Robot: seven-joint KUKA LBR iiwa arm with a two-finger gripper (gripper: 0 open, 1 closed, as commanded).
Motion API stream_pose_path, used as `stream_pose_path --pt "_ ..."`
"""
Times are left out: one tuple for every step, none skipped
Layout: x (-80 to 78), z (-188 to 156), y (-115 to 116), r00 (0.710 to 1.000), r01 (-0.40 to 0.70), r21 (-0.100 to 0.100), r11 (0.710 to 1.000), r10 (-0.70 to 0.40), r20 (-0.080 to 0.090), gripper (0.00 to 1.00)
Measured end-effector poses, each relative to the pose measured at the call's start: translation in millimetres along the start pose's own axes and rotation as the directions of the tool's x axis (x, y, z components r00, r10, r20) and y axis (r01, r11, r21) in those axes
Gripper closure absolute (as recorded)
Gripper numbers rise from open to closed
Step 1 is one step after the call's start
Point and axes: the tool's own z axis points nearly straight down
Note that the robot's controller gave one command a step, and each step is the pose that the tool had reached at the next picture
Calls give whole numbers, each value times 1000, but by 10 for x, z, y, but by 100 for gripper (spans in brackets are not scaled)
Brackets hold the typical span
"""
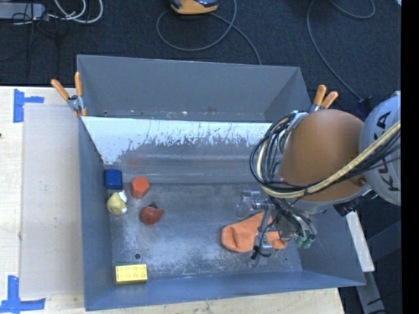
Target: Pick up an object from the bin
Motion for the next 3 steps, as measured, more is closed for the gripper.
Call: stream_pose_path --pt "-16 -41 -2 1000 -1 0 1000 1 9 0" --pt "-82 215 -218 996 89 -1 996 -89 13 0" --pt "-93 718 -461 987 164 2 987 -164 6 0"
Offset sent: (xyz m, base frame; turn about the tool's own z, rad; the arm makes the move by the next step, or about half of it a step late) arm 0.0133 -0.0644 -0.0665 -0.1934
